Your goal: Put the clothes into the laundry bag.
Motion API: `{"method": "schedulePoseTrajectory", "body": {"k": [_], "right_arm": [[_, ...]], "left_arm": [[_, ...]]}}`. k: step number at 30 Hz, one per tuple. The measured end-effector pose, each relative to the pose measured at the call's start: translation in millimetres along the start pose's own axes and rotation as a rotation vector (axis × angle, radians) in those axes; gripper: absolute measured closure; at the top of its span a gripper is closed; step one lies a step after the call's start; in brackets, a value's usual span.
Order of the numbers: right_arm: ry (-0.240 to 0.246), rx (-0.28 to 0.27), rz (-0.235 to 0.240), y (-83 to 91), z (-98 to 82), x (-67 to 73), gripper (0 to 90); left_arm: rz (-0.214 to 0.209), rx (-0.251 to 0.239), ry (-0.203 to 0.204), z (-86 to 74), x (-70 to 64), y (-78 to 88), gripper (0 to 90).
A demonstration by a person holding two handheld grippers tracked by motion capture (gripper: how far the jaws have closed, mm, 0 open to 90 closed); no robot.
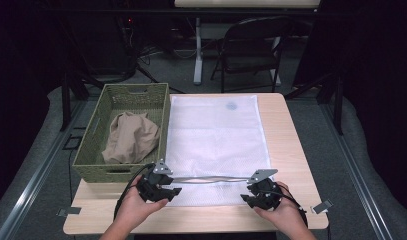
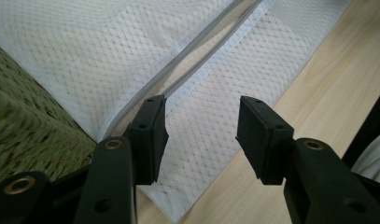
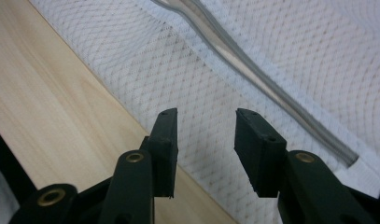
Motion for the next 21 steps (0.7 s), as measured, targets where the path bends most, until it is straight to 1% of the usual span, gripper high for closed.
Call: {"method": "schedulePoseTrajectory", "body": {"k": [1,2,3,4,6,7,8,9,10,11,13,15,16,17,18,19,21], "right_arm": [[0.0,0.0,0.0,0.0,0.0,0.0,60.1],[-0.012,0.011,0.002,1.2,-1.1,0.3,59.7],[-0.034,0.006,-0.006,2.2,-1.2,0.1,58.2],[-0.066,0.008,-0.014,4.1,-1.6,0.2,55.5],[-0.109,-0.001,-0.004,5.6,-1.1,1.1,51.4],[-0.117,-0.007,0.001,6.6,-0.6,1.2,50.1],[-0.117,-0.01,-0.005,7.5,-0.7,0.0,49.9],[-0.117,-0.011,-0.024,9.2,-1.1,-2.3,49.8],[-0.114,-0.012,-0.027,10.2,-1.3,-3.0,49.7],[-0.114,-0.013,-0.041,11.7,-1.6,-4.7,48.9],[-0.113,-0.014,-0.028,11.9,-2.2,-4.0,48.7],[-0.11,-0.007,-0.022,11.6,-3.1,-3.3,48.4],[-0.114,-0.008,-0.022,9.9,-2.3,-2.2,45.4],[-0.114,-0.008,-0.022,9.9,-2.3,-2.2,45.4],[-0.117,-0.013,-0.024,9.0,-1.9,-1.6,45.1],[-0.118,-0.017,-0.013,7.9,-1.2,0.3,44.4],[-0.123,-0.013,-0.005,7.2,-1.1,1.8,44.1]], "left_arm": [[0.0,0.0,0.0,0.0,0.0,0.0,52.1],[0.009,-0.001,0.004,1.5,-0.1,3.7,52.1],[0.01,-0.006,0.014,2.7,-0.9,6.7,51.8],[0.008,-0.006,0.024,3.0,-1.3,8.9,49.1],[0.011,-0.007,0.034,3.1,-1.1,12.4,49.0],[0.014,-0.008,0.029,2.8,0.0,14.3,49.1],[0.013,-0.011,0.031,2.5,0.2,15.5,50.7],[0.018,-0.008,0.025,1.9,1.2,16.3,52.1],[0.022,-0.008,0.036,1.2,2.2,16.8,52.3],[0.024,-0.006,0.039,0.7,3.0,17.3,52.6],[0.004,-0.001,0.047,-0.9,2.4,17.7,52.7],[0.003,0.006,0.046,-2.4,2.7,18.2,52.7],[-0.001,0.013,0.048,-3.4,2.3,19.1,52.6],[-0.001,0.013,0.048,-3.4,2.3,19.1,52.5],[-0.006,0.016,0.051,-3.8,2.1,19.8,52.5],[-0.018,0.024,0.054,-4.3,1.8,20.9,52.3],[-0.009,0.013,0.067,-3.0,2.9,22.5,51.5]]}}
Point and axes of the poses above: each handheld gripper's, and its own axes: y roughly backward along the jaws, z roughly out of its top, x roughly to its left, the point moved 10 cm from there along -y, roughly forward along the jaws, and after that the axes turned 5 degrees about z, right-handed, at the moved point
